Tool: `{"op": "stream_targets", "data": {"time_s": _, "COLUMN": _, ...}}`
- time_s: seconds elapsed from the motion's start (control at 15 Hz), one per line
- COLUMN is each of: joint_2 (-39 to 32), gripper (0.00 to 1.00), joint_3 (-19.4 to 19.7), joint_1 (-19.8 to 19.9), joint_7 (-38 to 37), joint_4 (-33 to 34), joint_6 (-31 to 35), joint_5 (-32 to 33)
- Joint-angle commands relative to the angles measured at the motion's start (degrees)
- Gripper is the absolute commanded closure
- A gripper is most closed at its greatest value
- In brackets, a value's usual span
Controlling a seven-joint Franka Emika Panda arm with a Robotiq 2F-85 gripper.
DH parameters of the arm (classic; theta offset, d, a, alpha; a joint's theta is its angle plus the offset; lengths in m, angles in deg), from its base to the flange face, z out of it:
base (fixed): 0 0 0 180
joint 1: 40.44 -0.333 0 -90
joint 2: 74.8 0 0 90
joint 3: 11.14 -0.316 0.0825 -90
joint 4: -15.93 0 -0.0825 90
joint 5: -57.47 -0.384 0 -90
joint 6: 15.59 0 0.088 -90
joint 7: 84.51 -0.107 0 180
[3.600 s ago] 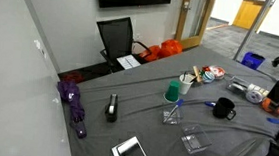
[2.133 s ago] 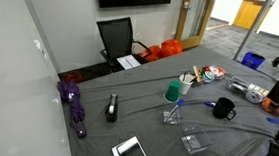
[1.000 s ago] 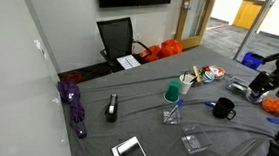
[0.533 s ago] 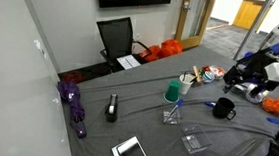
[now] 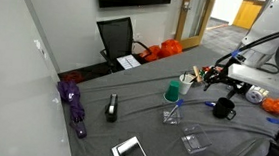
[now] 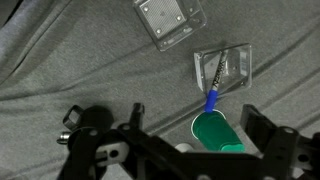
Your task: Pick up the blue marker from the clear container and put it in the stacked white paper cup
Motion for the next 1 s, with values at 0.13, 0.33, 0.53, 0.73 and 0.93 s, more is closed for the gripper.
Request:
{"op": "stream_targets", "data": {"time_s": 0.13, "joint_2": -9.15, "gripper": 0.0, "joint_3": 1.9, "joint_1": -0.4, "joint_7": -4.58, "joint_4": 4.91, "joint_6": 4.77, "joint_5": 0.7}}
{"op": "stream_targets", "data": {"time_s": 0.33, "joint_2": -11.86, "gripper": 0.0, "joint_3": 2.8, "joint_1": -0.64, "joint_7": -6.95, "joint_4": 6.89, "joint_6": 6.44, "joint_5": 1.55}}
{"op": "stream_targets", "data": {"time_s": 0.53, "joint_2": -10.67, "gripper": 0.0, "joint_3": 3.81, "joint_1": -1.52, "joint_7": -6.53, "joint_4": 6.05, "joint_6": 5.86, "joint_5": 0.99}}
{"op": "stream_targets", "data": {"time_s": 0.73, "joint_2": -11.63, "gripper": 0.0, "joint_3": 4.24, "joint_1": -1.58, "joint_7": -6.68, "joint_4": 6.93, "joint_6": 6.1, "joint_5": 0.95}}
{"op": "stream_targets", "data": {"time_s": 0.93, "joint_2": -11.63, "gripper": 0.0, "joint_3": 4.26, "joint_1": -1.65, "joint_7": -6.73, "joint_4": 7.02, "joint_6": 6.1, "joint_5": 0.95}}
